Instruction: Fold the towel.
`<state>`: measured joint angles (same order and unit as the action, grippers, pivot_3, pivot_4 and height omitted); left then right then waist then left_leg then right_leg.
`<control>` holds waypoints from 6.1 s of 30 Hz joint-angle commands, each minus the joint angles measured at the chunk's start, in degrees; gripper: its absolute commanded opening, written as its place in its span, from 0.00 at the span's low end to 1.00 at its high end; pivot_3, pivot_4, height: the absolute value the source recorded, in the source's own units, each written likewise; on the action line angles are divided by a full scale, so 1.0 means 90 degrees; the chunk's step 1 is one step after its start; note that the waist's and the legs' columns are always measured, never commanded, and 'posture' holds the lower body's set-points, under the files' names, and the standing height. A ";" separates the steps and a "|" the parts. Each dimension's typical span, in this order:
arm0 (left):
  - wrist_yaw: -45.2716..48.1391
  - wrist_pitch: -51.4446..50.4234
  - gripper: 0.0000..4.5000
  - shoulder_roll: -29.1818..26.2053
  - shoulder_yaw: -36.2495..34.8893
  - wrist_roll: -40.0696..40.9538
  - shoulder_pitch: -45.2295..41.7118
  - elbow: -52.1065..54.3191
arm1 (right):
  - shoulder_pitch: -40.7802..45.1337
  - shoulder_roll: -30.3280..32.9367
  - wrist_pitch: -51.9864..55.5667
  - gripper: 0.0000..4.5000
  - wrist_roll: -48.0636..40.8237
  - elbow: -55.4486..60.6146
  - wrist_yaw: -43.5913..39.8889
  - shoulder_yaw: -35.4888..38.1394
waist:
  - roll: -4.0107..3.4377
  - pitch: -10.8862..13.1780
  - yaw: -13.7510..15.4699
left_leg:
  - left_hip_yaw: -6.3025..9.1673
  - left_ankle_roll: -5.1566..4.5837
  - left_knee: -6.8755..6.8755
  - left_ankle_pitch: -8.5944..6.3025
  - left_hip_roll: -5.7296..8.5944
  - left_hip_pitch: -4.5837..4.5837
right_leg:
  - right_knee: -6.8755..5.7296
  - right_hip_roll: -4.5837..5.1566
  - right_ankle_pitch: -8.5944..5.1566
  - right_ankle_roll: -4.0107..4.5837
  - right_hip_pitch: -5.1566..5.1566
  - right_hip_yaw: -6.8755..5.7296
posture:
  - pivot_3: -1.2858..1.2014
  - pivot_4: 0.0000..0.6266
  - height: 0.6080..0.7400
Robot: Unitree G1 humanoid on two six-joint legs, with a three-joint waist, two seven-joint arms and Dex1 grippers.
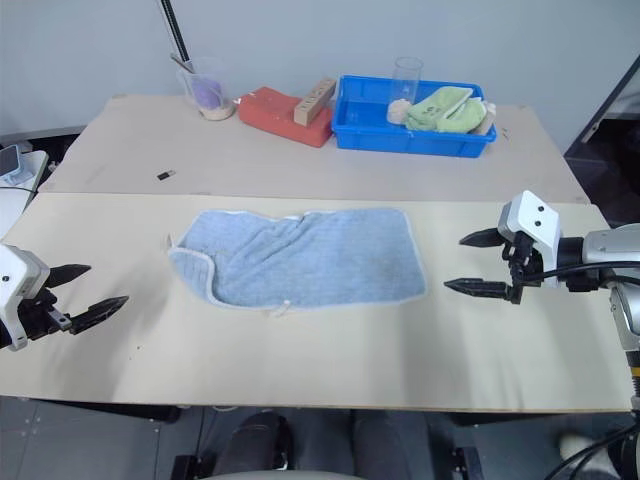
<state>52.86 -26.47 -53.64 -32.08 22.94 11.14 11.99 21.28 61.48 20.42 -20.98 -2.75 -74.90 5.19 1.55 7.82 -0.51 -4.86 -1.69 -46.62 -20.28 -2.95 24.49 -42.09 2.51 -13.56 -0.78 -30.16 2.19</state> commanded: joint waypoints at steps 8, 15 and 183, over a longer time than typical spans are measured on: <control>0.0178 -0.0177 1.00 -0.0086 -0.0133 0.0245 -0.0341 0.0153 | 0.0134 -0.0151 -0.0183 1.00 0.0040 0.0037 0.0078 0.0118 | 0.0000 0.0000 -0.0009 | 0.0000 0.0000 0.0000 0.0000 0.0001 0.0000 | 0.0000 0.0000 0.0004 0.0007 0.0001 0.0001 | 0.52 0.24 0.40; 0.0314 0.0078 1.00 0.0052 -0.0169 0.0514 -0.0659 -0.0030 | 0.0125 -0.0204 -0.0165 1.00 0.0029 0.0087 0.0137 0.0135 | -0.0001 0.0000 -0.0004 | -0.0001 0.0000 0.0000 0.0000 0.0001 0.0000 | 0.0000 0.0000 0.0014 0.0023 0.0001 0.0001 | 0.52 0.24 0.40; -0.3821 -0.1781 1.00 0.2508 0.1809 -0.0795 -0.1009 0.1857 | 0.1149 -0.1693 0.2227 1.00 -0.1675 0.2564 0.1079 -0.0817 | -0.0001 -0.0003 -0.0008 | 0.0048 -0.0002 -0.0002 0.0001 0.0008 0.0003 | 0.0002 -0.0001 0.0035 0.0054 0.0015 -0.0017 | 0.52 0.24 0.40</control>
<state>19.46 -41.94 -31.16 -14.11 15.88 2.27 26.28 30.67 46.21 41.74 -36.04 19.64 -64.91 -2.78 1.55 7.79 -0.58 -4.42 -1.71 -46.64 -20.27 -2.88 24.53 -42.07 2.50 -13.24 -0.30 -30.02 2.04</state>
